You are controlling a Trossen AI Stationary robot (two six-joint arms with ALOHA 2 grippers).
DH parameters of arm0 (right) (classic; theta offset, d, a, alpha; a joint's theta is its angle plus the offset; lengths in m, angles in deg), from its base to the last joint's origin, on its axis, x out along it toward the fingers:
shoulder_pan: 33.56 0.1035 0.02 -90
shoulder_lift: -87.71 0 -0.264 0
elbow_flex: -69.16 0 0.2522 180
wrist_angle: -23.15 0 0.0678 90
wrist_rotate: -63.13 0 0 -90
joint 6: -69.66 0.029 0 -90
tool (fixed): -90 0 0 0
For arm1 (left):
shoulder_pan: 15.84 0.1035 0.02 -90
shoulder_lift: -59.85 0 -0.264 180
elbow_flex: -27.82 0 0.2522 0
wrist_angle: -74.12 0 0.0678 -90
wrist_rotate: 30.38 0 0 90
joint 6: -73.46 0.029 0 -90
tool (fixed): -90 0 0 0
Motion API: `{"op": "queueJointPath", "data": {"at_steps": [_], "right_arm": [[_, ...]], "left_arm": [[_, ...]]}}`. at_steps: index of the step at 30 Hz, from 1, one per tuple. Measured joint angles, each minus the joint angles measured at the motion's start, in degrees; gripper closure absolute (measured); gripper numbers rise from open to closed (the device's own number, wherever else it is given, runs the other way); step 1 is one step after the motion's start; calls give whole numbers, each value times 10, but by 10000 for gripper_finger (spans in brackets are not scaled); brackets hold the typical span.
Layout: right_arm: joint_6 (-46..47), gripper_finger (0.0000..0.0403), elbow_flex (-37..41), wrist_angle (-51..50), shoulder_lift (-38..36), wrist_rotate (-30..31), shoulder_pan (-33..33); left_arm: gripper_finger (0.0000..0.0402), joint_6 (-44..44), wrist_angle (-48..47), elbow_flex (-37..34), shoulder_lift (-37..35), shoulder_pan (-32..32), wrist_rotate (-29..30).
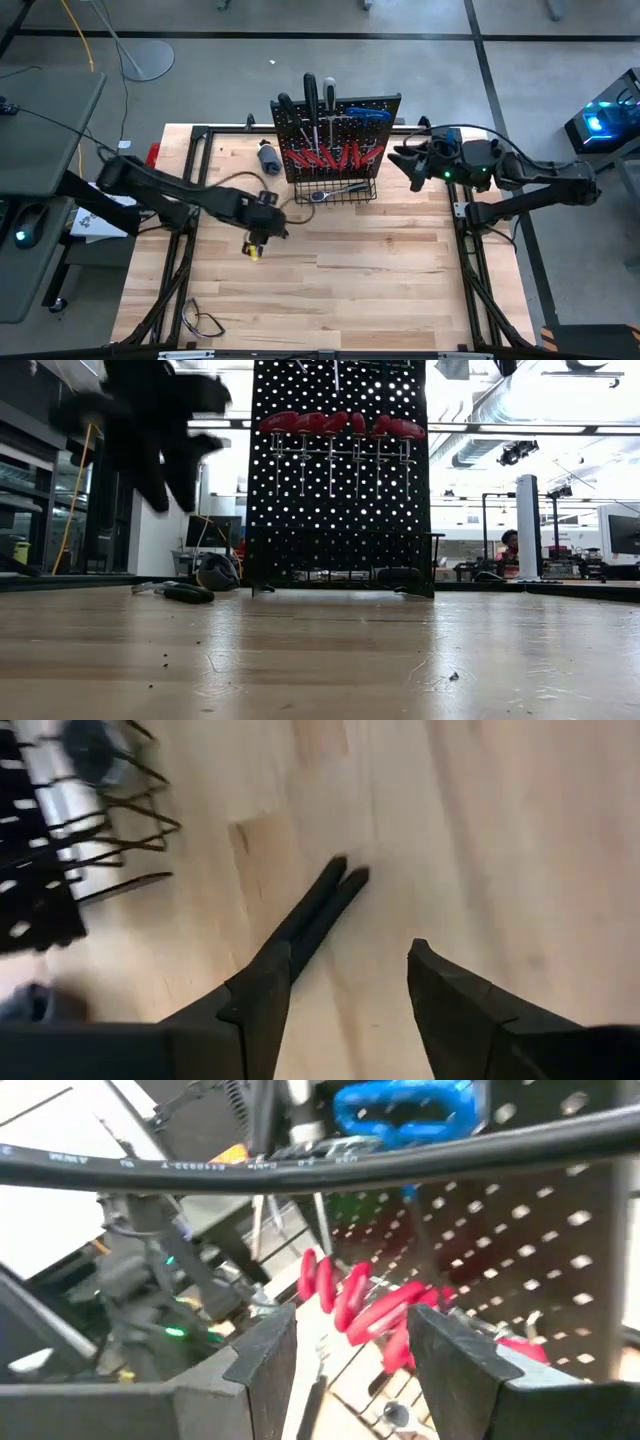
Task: Hang tools onto peg board
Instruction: Put the silver slip-joint pliers into the wire basket on the peg board
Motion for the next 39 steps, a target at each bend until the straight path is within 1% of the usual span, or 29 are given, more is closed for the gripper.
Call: {"op": "queueJointPath", "data": {"at_steps": [4, 8, 11, 16, 23, 25, 26, 27, 29, 30, 33, 37, 39], "right_arm": [[19, 219, 0, 1, 4, 0, 23], [25, 219, 0, 1, 5, 8, 39], [33, 219, 0, 1, 5, 23, 49], [35, 219, 0, 1, 5, 32, 59], [47, 219, 0, 1, 5, 32, 62], [48, 219, 0, 2, 5, 32, 62], [48, 219, 0, 3, 5, 32, 62], [48, 219, 0, 4, 5, 32, 62], [47, 219, 0, 5, 5, 32, 62], [47, 219, 0, 6, 5, 32, 62], [45, 219, 0, 6, 5, 30, 62], [44, 219, 0, 7, 5, 29, 62], [44, 219, 0, 7, 5, 29, 62]], "left_arm": [[204, 77, 3, 0, 73, 22, 0], [191, 141, 7, 0, 124, 41, 11], [186, 172, 23, 0, 148, 58, 23], [185, 215, 26, 0, 189, 91, 24], [186, 262, 22, 6, 242, 115, -7], [199, 254, 13, 8, 250, 118, -39], [214, 243, 9, 9, 254, 119, -51], [236, 230, 4, 9, 255, 116, -55], [296, 192, -3, 9, 255, 108, -52], [316, 175, -4, 9, 255, 106, -53], [314, 110, -7, 9, 255, 96, -51], [314, 64, -22, 15, 252, 73, -31], [314, 35, -26, 17, 239, 65, -38]]}}
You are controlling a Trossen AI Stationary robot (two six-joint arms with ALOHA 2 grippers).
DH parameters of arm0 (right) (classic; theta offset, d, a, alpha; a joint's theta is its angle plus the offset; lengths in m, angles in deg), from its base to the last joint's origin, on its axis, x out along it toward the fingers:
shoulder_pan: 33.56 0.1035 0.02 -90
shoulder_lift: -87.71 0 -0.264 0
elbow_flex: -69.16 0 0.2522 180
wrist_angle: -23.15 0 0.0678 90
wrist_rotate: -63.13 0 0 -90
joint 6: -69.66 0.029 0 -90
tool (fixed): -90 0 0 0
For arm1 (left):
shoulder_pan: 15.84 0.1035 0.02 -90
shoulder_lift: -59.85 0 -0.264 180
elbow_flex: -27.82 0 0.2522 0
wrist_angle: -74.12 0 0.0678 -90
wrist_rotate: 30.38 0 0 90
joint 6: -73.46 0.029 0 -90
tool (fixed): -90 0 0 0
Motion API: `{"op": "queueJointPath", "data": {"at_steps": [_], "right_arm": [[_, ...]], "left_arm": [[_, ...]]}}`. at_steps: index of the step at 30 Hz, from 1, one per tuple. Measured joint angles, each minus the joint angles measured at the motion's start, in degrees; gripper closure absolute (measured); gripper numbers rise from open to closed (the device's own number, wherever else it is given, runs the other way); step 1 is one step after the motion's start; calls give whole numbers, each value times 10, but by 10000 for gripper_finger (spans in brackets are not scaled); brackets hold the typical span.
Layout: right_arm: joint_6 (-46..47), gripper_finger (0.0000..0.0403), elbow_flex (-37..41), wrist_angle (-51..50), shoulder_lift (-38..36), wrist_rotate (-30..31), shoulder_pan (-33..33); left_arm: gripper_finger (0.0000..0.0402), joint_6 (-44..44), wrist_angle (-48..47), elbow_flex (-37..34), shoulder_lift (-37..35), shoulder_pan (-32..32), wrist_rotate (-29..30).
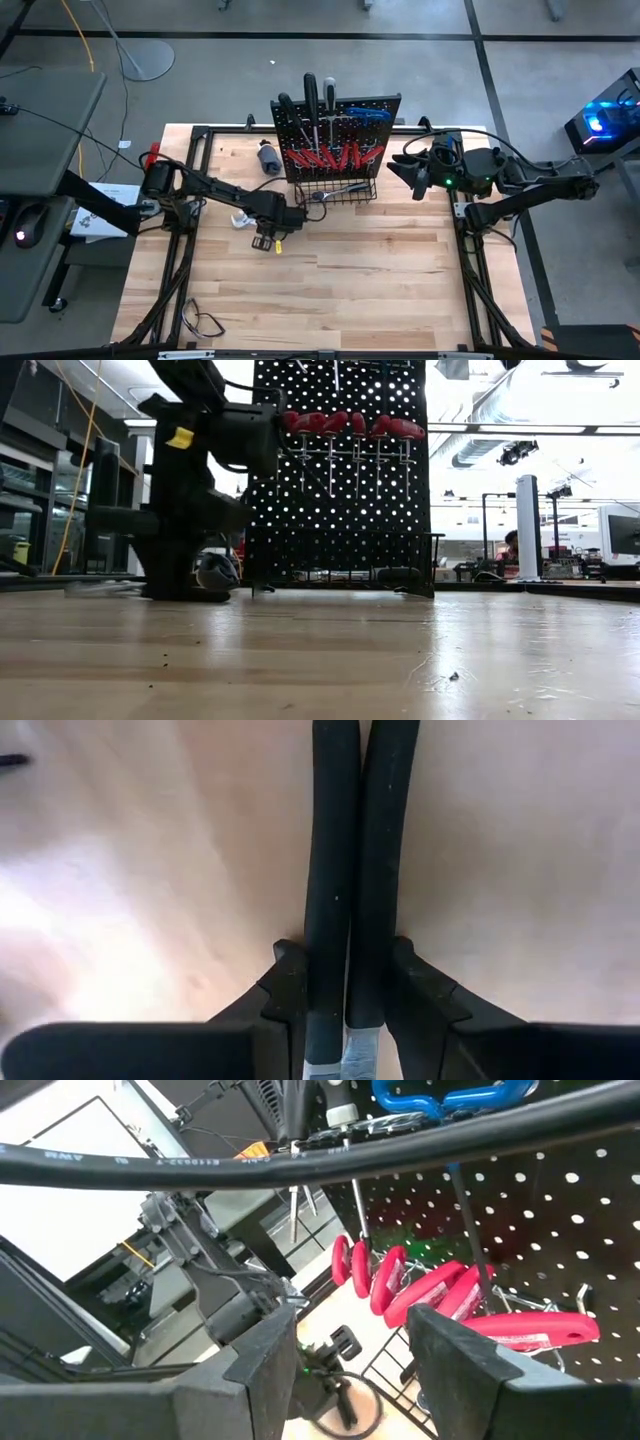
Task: Hang tools onto peg board
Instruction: Put the silver slip-joint pliers into the wire basket on the peg board
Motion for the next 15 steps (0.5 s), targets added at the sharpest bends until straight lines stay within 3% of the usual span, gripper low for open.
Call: {"op": "queueJointPath", "data": {"at_steps": [2, 7, 10, 15], "right_arm": [[-1, 219, 0, 0, 0, 0, 0], [-1, 219, 0, 1, 0, -1, 0], [-1, 219, 0, 1, 0, -1, 3], [-14, 219, 0, 2, 0, 7, 9]], "left_arm": [[314, -27, 7, 1, -25, -9, -13], [316, -90, 15, -3, -113, -24, -115], [391, -132, 35, -7, -165, -46, -127], [397, -202, 173, -5, -257, -79, -127]]}}
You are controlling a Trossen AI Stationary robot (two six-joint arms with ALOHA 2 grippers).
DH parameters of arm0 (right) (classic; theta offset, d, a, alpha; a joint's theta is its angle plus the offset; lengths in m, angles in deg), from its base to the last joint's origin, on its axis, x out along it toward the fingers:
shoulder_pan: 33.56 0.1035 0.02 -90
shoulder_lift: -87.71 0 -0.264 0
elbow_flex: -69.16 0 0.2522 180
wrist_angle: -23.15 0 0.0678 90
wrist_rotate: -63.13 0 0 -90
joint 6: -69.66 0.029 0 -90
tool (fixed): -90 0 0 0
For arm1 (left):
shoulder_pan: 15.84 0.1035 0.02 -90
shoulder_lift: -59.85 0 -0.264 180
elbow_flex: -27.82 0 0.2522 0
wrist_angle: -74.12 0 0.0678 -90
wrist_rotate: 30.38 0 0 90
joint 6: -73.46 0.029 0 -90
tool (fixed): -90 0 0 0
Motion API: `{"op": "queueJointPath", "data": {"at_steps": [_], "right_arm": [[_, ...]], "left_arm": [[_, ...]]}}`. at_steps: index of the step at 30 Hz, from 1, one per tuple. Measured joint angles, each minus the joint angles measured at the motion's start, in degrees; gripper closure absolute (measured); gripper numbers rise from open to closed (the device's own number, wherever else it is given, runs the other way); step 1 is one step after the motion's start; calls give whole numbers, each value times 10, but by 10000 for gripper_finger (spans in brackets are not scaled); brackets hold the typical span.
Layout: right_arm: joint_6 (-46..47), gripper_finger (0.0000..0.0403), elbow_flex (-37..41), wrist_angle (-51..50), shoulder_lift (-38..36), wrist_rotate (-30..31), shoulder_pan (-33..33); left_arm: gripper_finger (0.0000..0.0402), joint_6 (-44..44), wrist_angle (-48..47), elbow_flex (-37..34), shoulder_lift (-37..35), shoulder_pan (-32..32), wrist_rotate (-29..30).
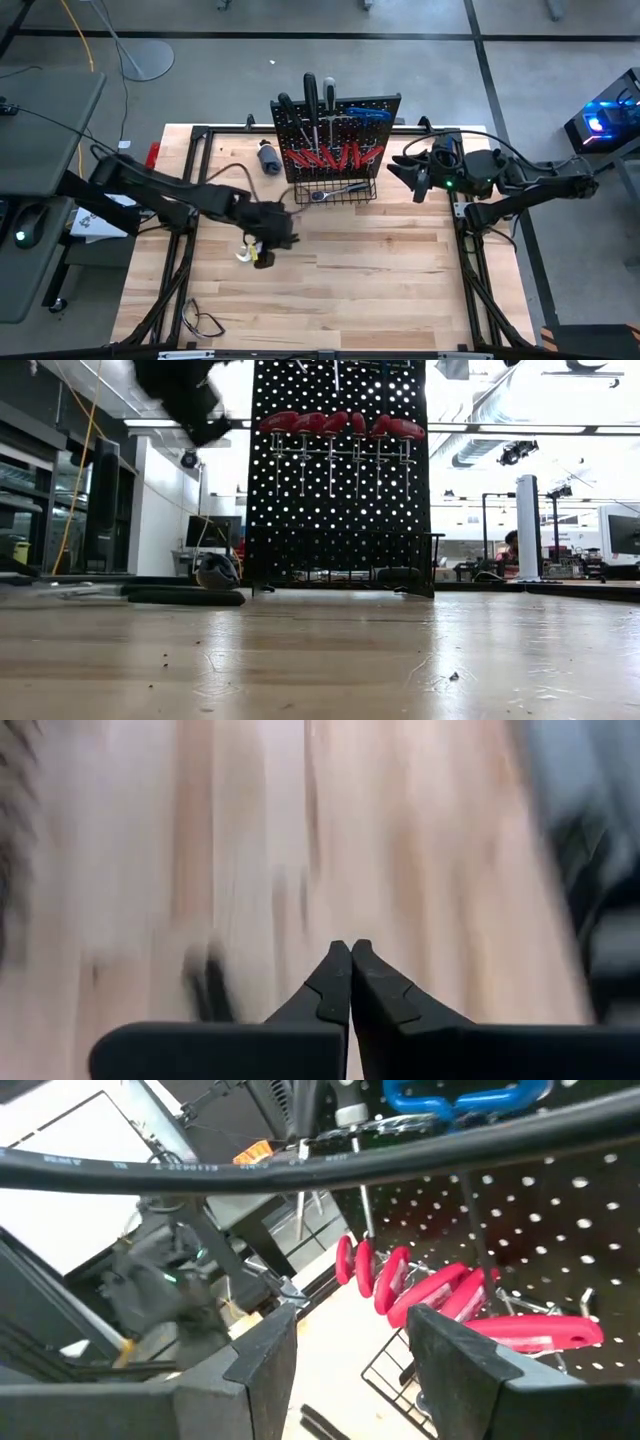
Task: Hang tools onto peg board
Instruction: Put the silver slip-joint pliers into the wire basket on the peg board
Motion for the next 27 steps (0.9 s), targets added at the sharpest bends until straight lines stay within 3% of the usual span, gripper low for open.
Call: {"op": "queueJointPath", "data": {"at_steps": [2, 5, 14, 19, 27], "right_arm": [[3, 219, 0, 0, 0, 3, 1], [4, 219, 0, 4, 0, 7, 2], [18, 219, 0, 7, 8, -36, 3], [18, 219, 0, 6, 25, -37, 3], [18, 219, 0, 4, 61, -52, 3]], "left_arm": [[397, -33, 60, 1, -17, -7, 23], [398, -49, 63, 13, -26, -9, 42], [400, -21, -165, -16, -22, -11, 74], [398, -61, -183, -85, -21, -10, 41], [320, -103, -170, -125, -22, 2, -8]]}}
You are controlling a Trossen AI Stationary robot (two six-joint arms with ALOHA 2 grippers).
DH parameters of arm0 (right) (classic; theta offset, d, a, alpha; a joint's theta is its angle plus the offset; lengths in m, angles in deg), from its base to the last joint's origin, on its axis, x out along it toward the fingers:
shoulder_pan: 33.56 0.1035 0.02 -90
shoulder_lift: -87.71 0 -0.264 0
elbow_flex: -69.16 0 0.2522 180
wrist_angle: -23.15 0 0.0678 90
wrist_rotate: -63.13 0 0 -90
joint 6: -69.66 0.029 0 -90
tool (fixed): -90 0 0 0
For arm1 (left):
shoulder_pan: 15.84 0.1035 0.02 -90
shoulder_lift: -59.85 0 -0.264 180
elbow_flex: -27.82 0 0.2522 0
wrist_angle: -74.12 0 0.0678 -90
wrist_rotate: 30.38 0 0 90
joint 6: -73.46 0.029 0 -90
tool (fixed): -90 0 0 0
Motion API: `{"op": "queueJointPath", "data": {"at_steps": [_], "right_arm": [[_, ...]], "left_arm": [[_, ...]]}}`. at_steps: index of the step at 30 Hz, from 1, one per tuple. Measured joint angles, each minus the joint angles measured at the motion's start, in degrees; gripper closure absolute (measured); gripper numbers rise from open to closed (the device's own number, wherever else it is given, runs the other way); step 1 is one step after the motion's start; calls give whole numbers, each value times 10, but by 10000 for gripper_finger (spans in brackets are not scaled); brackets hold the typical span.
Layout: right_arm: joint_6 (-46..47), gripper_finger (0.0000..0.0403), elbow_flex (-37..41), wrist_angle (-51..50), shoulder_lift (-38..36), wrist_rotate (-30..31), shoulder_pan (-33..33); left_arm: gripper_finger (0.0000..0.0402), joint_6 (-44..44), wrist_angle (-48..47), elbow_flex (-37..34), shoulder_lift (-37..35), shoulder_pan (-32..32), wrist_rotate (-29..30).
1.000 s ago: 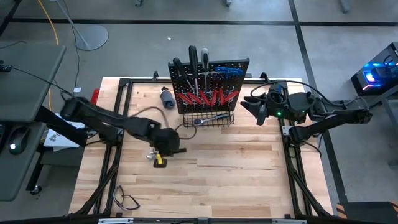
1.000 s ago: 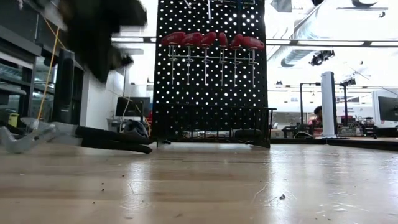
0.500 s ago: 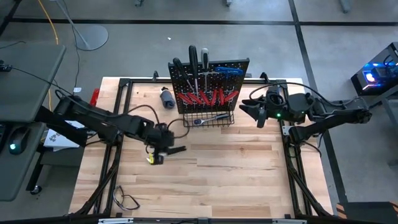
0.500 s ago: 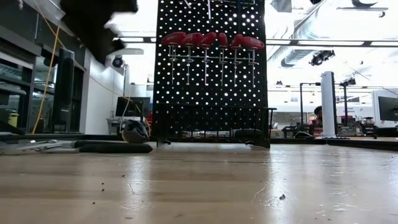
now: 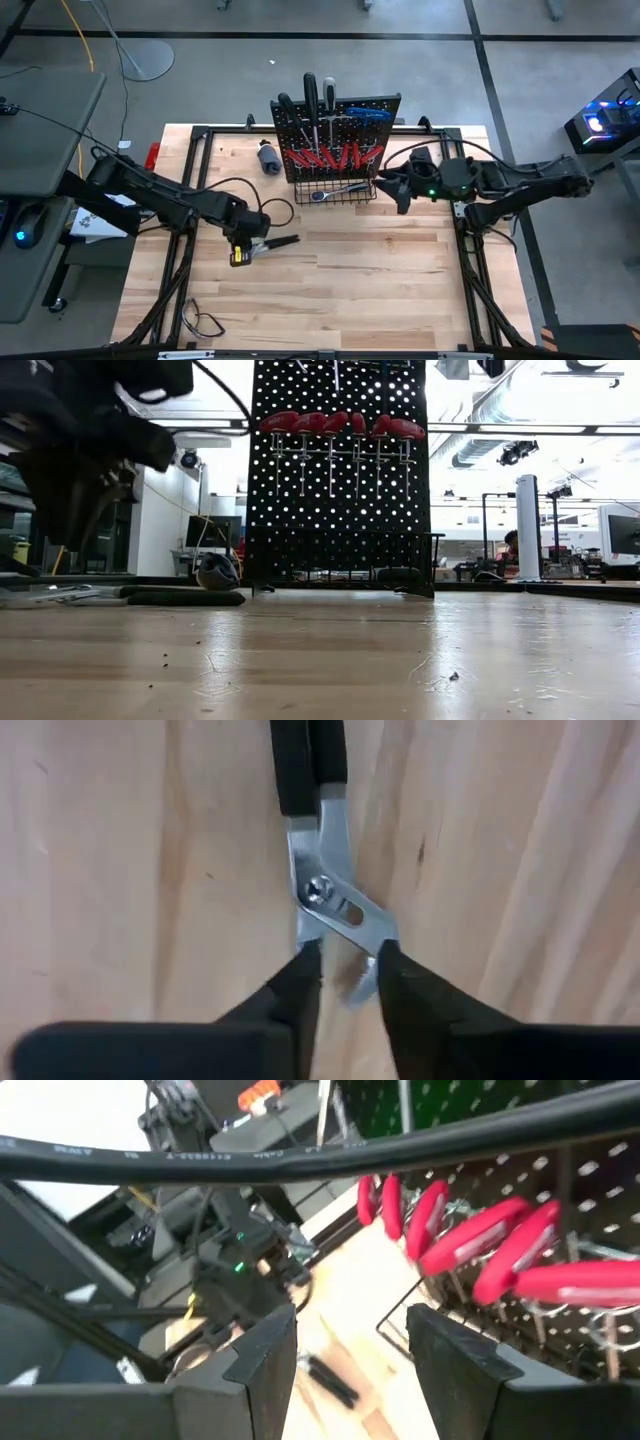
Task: Hang tools onto peg board
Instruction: Put the silver slip-joint pliers into the wire basket on the peg board
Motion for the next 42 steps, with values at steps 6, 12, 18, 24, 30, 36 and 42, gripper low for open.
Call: {"op": "queueJointPath", "data": {"at_steps": [6, 12, 18, 24, 30, 36, 42], "right_arm": [[0, 219, 0, 0, 23, -29, 0], [11, 219, 0, 0, 30, -39, 0], [16, 219, 0, 0, 30, -39, 0], [26, 219, 0, 0, 30, -39, 0], [26, 219, 0, 0, 30, -40, 0], [26, 219, 0, -6, 30, -39, 0], [24, 219, 0, -11, 30, -37, 0]], "left_arm": [[232, -34, 12, -38, 4, 53, -70], [168, -58, 38, -57, 22, 82, -96], [149, -71, 83, -57, 41, 85, -130], [148, -84, 80, -57, 84, 83, -112], [148, -102, 85, -54, 126, 54, -113], [161, -178, 96, -51, 144, 6, -47], [275, -213, 102, -50, 148, -35, 9]]}}
